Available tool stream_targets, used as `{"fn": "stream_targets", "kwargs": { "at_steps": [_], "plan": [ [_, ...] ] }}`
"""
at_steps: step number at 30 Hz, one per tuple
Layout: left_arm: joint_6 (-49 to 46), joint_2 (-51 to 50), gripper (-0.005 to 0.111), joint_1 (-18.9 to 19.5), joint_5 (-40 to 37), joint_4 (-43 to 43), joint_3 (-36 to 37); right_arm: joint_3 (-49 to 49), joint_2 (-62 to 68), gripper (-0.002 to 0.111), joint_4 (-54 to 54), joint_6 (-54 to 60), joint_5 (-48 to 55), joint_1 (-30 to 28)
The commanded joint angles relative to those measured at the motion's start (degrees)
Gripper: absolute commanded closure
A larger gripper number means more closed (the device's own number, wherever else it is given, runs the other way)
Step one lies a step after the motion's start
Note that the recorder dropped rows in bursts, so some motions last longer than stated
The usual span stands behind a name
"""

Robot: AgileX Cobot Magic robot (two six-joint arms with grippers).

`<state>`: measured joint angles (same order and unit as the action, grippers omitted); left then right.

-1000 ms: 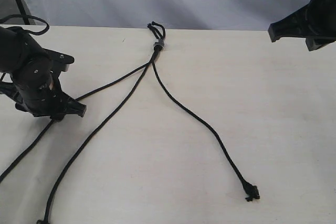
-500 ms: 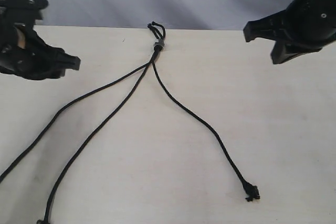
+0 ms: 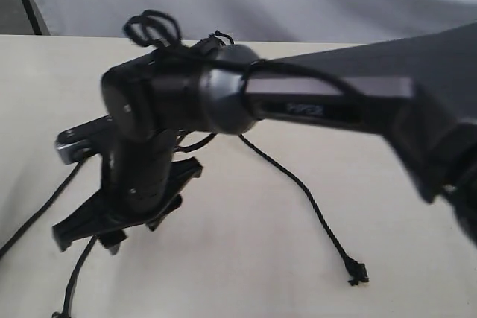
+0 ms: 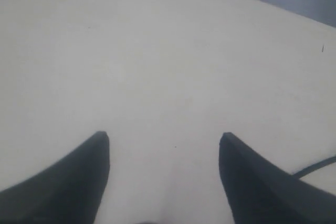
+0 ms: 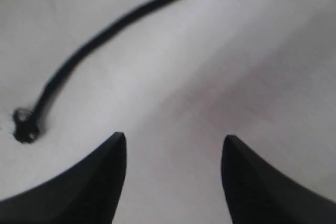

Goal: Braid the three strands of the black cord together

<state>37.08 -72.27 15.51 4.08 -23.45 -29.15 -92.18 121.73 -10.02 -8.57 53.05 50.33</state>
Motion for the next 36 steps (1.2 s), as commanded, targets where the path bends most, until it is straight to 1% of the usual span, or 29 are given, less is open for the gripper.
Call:
{"fn": "stream_targets", "kwargs": {
  "at_steps": [1, 8, 11, 14, 16, 17, 18, 19, 20, 21, 24, 27, 28, 29, 30, 34, 36],
  "plan": [
    [0.71, -0.05, 0.049, 0.58, 1.77, -0.16, 0.37, -9.26, 6.14, 0.055, -0.07, -2.13, 0.63, 4.21],
    [0.71, -0.05, 0.049, 0.58, 1.67, -0.16, 0.37, -16.10, 11.36, 0.055, 0.09, -2.99, 0.39, 7.92],
    [0.71, -0.05, 0.049, 0.58, 1.67, -0.16, 0.37, -16.44, 13.02, 0.055, 0.63, -3.89, 1.47, 8.02],
    [0.71, -0.05, 0.049, 0.58, 1.67, -0.16, 0.37, -16.33, 13.31, 0.055, 5.27, -7.82, 3.31, 8.02],
    [0.71, -0.05, 0.049, 0.58, 1.77, -0.16, 0.37, -16.33, 13.31, 0.063, 5.56, -8.14, 2.98, 8.02],
    [0.71, -0.05, 0.049, 0.58, 1.77, -0.16, 0.37, -16.33, 13.80, 0.076, 5.56, -7.88, 2.74, 8.35],
    [0.71, -0.05, 0.049, 0.58, 1.77, -0.16, 0.37, -16.33, 13.95, 0.082, 5.67, -7.77, 2.92, 8.42],
    [0.71, -0.05, 0.049, 0.58, 1.77, -0.16, 0.37, -16.33, 14.50, 0.093, 5.66, -6.40, 3.79, 8.42],
    [0.71, -0.05, 0.049, 0.58, 1.77, -0.16, 0.37, -16.33, 14.63, 0.100, 5.66, -5.26, 4.64, 8.42],
    [0.82, -0.05, 0.049, 0.58, 1.92, -0.16, 0.37, -16.44, 14.11, 0.109, 5.96, -3.65, 7.29, 8.42],
    [0.80, -0.05, 0.049, 0.58, 2.04, -0.16, 0.37, -16.44, 10.60, 0.109, 9.54, -2.49, 11.30, 8.15],
    [0.80, -0.05, 0.049, 0.58, 2.04, -0.16, 0.37, -16.44, 4.69, 0.109, 16.31, -2.63, 16.91, 7.43],
    [0.80, -0.05, 0.049, 0.58, 2.04, -0.16, 0.37, -16.44, 0.77, 0.109, 21.37, -3.45, 16.91, 6.32],
    [0.80, -0.05, 0.049, 0.58, 2.04, -0.16, 0.37, -16.02, -1.45, 0.109, 23.90, -3.88, 16.91, 5.57],
    [0.90, -0.05, 0.049, 0.58, 2.05, -0.16, 0.37, -15.26, -5.62, 0.109, 27.00, -4.64, 16.91, 3.60],
    [0.95, -0.05, 0.049, 0.58, 1.94, -0.16, 0.49, -13.29, -13.01, 0.109, 28.27, -4.87, 16.91, -2.81],
    [1.37, -0.05, 0.049, 0.58, 2.09, -0.16, 0.52, -11.65, -15.92, 0.109, 28.27, -4.87, 16.91, -7.09]
  ]
}}
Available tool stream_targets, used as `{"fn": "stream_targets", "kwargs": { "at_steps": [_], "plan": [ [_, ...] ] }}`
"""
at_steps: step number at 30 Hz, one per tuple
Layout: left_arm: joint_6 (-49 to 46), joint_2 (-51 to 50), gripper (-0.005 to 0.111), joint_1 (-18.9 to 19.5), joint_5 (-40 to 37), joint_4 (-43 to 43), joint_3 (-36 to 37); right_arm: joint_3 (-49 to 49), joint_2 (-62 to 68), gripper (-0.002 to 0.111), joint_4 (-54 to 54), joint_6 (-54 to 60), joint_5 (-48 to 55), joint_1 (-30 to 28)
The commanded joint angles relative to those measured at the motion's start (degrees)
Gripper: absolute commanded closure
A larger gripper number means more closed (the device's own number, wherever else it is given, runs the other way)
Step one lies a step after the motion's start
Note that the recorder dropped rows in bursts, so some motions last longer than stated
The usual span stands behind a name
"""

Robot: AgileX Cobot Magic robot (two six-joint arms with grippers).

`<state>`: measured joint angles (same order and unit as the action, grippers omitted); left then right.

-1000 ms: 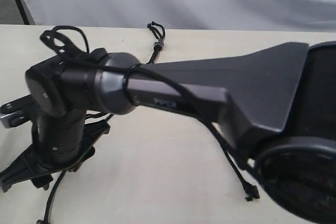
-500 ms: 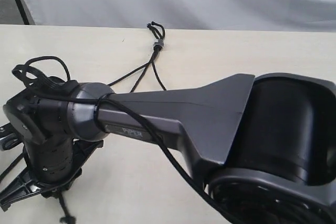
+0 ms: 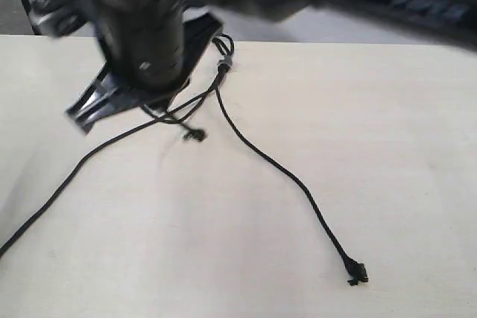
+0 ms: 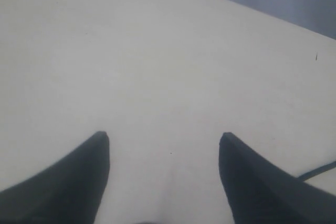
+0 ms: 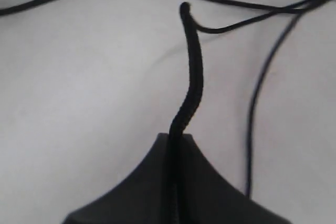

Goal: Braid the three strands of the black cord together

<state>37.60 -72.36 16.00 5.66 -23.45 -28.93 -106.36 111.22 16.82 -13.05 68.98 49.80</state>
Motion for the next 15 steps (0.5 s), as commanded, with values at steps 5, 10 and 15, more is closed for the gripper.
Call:
{"fn": "stream_targets", "kwargs": {
  "at_steps": [5, 10, 15],
  "plan": [
    [1.02, 0.04, 0.049, 0.09, 0.51, -0.16, 0.30, 9.12, -9.71, 0.109, 1.44, -0.39, 0.98, -18.22],
    [1.15, 0.04, 0.049, 0.09, 0.77, -0.16, 0.30, 17.19, -10.29, 0.109, 1.01, -2.08, 0.98, -29.04],
    [1.15, 0.04, 0.049, 0.09, 0.77, -0.16, 0.30, 27.90, -10.29, 0.109, -2.03, -2.35, -9.81, -35.01]
  ]
}}
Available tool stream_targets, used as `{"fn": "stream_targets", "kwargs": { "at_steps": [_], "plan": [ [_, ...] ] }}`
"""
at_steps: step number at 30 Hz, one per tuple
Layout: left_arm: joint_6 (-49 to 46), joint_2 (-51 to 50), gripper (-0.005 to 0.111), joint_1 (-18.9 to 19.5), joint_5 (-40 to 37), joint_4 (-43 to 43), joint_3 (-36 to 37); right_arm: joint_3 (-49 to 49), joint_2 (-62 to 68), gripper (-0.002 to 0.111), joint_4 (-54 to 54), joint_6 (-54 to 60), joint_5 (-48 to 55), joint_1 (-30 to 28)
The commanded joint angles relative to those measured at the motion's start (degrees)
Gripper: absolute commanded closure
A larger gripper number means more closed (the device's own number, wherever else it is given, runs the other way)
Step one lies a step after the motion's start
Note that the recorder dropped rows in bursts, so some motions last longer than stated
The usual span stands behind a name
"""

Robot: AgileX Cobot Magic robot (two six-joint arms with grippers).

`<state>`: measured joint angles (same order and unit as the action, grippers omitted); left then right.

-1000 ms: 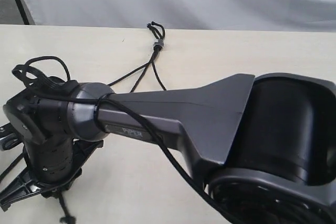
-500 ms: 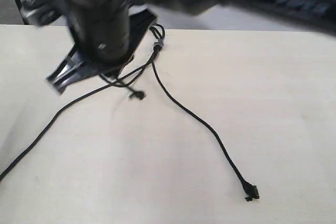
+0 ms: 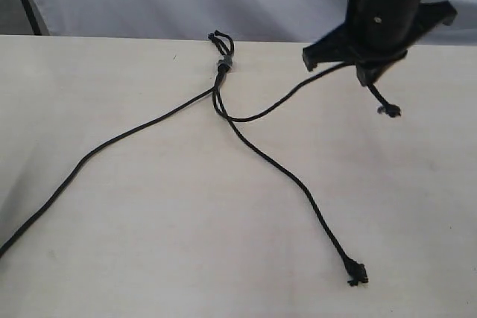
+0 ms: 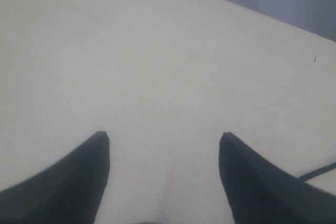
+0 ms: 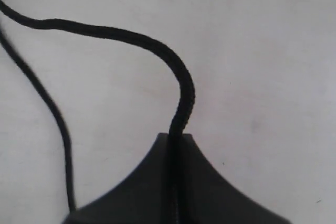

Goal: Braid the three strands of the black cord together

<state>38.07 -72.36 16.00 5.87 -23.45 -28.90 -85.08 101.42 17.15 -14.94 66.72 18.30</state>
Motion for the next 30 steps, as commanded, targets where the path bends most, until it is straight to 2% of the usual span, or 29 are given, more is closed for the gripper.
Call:
{"fn": "stream_targets", "kwargs": {
  "at_steps": [1, 11, 17, 25, 30],
  "plan": [
    [0.78, 0.04, 0.049, 0.09, 0.56, -0.16, 0.27, 8.69, -0.49, 0.109, -2.36, -0.46, -9.93, -4.20],
    [1.42, 0.04, 0.049, -0.02, 1.11, -0.16, 0.51, 24.46, 0.47, 0.109, -3.55, -0.46, -24.12, -6.20],
    [1.42, 0.04, 0.049, -2.69, 1.39, -0.16, 0.51, 29.70, 3.43, 0.109, -6.98, -0.08, -28.99, -4.44],
    [1.15, 0.04, 0.049, -4.59, 1.74, -0.16, 0.51, 33.71, 4.72, 0.109, -10.25, -0.23, -31.79, 4.29],
    [1.16, 0.04, 0.049, -4.59, 1.85, -0.16, 0.51, 36.40, 4.72, 0.109, -13.92, -0.12, -33.21, 14.80]
  ]
}}
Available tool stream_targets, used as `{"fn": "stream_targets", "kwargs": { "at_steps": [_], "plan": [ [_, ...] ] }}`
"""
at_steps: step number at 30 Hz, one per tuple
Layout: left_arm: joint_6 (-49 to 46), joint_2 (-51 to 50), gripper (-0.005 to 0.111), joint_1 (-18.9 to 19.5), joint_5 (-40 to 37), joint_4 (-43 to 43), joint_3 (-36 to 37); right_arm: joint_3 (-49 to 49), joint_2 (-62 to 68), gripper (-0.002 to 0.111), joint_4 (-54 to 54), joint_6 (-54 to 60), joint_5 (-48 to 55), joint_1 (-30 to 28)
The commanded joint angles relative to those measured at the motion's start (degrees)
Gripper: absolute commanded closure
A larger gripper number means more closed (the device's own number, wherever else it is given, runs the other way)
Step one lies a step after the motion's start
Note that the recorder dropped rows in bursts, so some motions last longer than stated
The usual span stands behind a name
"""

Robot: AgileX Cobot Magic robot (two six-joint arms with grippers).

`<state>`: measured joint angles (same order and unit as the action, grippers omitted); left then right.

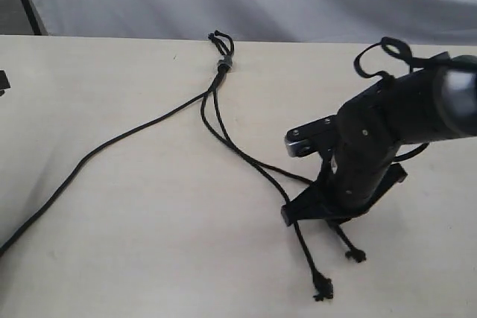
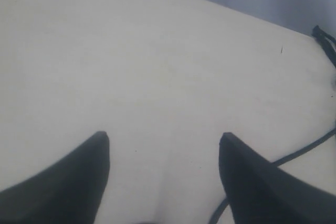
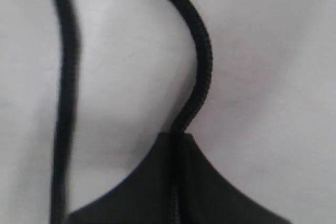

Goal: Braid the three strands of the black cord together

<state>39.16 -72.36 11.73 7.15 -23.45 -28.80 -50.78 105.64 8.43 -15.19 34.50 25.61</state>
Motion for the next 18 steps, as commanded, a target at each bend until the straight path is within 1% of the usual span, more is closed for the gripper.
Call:
{"fn": "stream_targets", "kwargs": {
  "at_steps": [1, 3, 6, 9, 11, 13, 16, 18],
  "plan": [
    [0.07, 0.04, 0.049, -0.32, 0.56, -0.16, 0.42, 2.10, 0.50, 0.109, -6.34, 0.24, -0.99, 9.55],
    [0.07, 0.04, 0.049, -0.32, 0.56, -0.16, 0.42, 2.10, 0.29, 0.109, -8.43, 2.14, -1.15, 14.84],
    [-0.06, 0.04, 0.049, -0.32, 0.43, -0.16, 0.42, 0.69, -2.29, 0.109, -8.02, 2.26, -0.96, 21.48],
    [-0.16, 0.04, 0.049, -0.32, 0.33, -0.16, 0.42, -1.88, -8.15, 0.109, -6.71, 2.37, -0.78, 23.92],
    [-0.16, 0.04, 0.049, -0.32, 0.33, -0.16, 0.42, -3.80, -13.14, 0.109, -4.37, 2.11, 0.47, 23.80],
    [-0.16, 0.04, 0.049, -0.32, 0.33, -0.16, 0.42, -5.66, -19.18, 0.109, 1.12, 0.20, 0.84, 22.01],
    [-0.16, 0.04, 0.049, -0.32, 0.33, -0.16, 0.42, -6.79, -27.45, 0.109, 16.23, -4.91, -1.01, 16.78],
    [-0.16, 0.04, 0.049, -0.32, 0.33, -0.16, 0.42, -6.67, -31.18, 0.109, 25.11, -11.87, -1.14, 12.22]
  ]
}}
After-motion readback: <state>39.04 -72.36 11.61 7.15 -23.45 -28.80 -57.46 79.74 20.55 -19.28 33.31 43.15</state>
